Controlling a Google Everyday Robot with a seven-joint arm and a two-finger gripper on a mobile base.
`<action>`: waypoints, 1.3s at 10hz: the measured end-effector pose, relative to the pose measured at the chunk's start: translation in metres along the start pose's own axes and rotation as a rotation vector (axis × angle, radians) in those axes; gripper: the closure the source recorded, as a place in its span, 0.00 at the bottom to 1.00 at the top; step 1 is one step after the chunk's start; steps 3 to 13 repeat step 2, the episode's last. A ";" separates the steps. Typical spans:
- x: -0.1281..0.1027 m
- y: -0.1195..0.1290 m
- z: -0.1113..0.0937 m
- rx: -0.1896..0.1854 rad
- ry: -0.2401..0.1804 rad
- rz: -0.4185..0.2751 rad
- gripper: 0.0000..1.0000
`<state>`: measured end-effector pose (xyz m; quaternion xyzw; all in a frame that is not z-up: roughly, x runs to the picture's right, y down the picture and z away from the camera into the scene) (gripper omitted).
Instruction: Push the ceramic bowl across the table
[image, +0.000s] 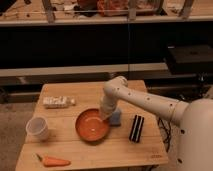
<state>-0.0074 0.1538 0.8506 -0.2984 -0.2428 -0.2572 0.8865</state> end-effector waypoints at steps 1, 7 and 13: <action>0.009 0.003 -0.003 0.005 -0.006 0.014 1.00; 0.017 0.009 -0.006 -0.001 -0.010 0.023 1.00; 0.017 0.009 -0.006 -0.001 -0.010 0.023 1.00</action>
